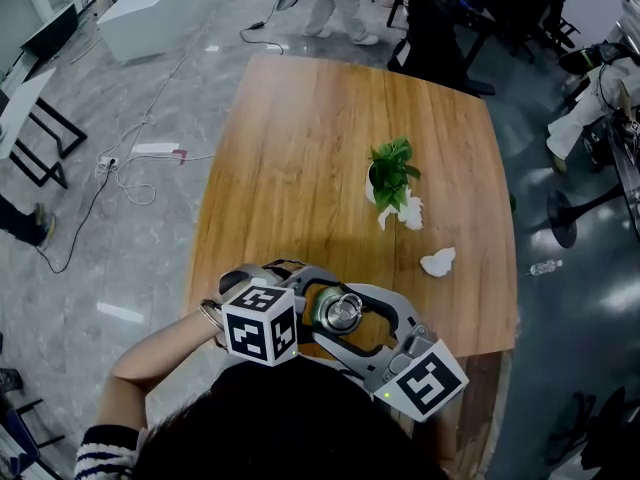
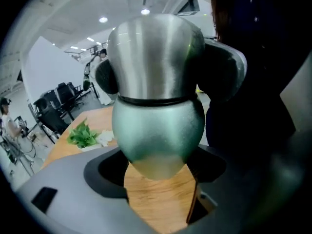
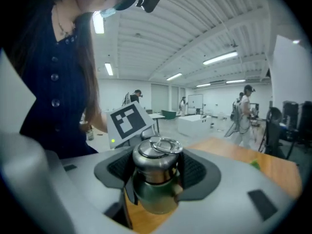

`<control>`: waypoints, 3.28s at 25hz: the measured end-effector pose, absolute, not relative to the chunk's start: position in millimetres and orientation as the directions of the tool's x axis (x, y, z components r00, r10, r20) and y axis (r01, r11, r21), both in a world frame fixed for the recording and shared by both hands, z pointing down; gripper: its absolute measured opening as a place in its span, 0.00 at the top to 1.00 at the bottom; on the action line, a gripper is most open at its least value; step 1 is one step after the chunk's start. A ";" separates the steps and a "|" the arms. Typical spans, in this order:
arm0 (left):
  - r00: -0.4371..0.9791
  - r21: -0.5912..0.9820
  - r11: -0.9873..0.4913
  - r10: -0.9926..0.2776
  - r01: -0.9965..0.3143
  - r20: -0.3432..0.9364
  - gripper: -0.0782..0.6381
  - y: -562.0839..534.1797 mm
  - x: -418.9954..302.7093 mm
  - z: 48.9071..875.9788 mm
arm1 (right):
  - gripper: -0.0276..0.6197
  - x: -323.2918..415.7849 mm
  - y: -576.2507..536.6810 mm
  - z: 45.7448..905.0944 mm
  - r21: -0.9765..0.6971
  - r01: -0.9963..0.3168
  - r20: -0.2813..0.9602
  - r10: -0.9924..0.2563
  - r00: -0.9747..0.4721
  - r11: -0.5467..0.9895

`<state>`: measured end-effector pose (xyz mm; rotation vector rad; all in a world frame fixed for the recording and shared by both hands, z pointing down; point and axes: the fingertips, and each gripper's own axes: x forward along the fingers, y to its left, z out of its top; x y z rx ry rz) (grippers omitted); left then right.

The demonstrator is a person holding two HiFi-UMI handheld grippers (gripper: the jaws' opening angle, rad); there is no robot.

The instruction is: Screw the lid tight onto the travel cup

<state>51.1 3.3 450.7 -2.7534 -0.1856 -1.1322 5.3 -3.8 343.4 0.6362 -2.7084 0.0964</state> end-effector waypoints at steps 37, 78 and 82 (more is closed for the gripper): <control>0.777 -0.061 -0.998 -0.036 0.002 0.628 0.36 -6.6 62.7 448.4 | 0.55 12.4 -33.0 320.4 0.067 -0.646 0.234 -0.642 -0.730 0.760; 0.767 -0.046 -0.996 0.031 0.079 0.641 0.36 3.8 57.0 454.1 | 0.55 -2.0 -14.2 348.9 0.140 -0.520 0.367 -0.532 -0.763 0.842; 0.771 -0.014 -1.000 0.000 0.011 0.637 0.36 2.3 58.1 459.2 | 0.55 -6.3 -17.4 351.3 0.160 -0.551 0.340 -0.570 -0.748 0.819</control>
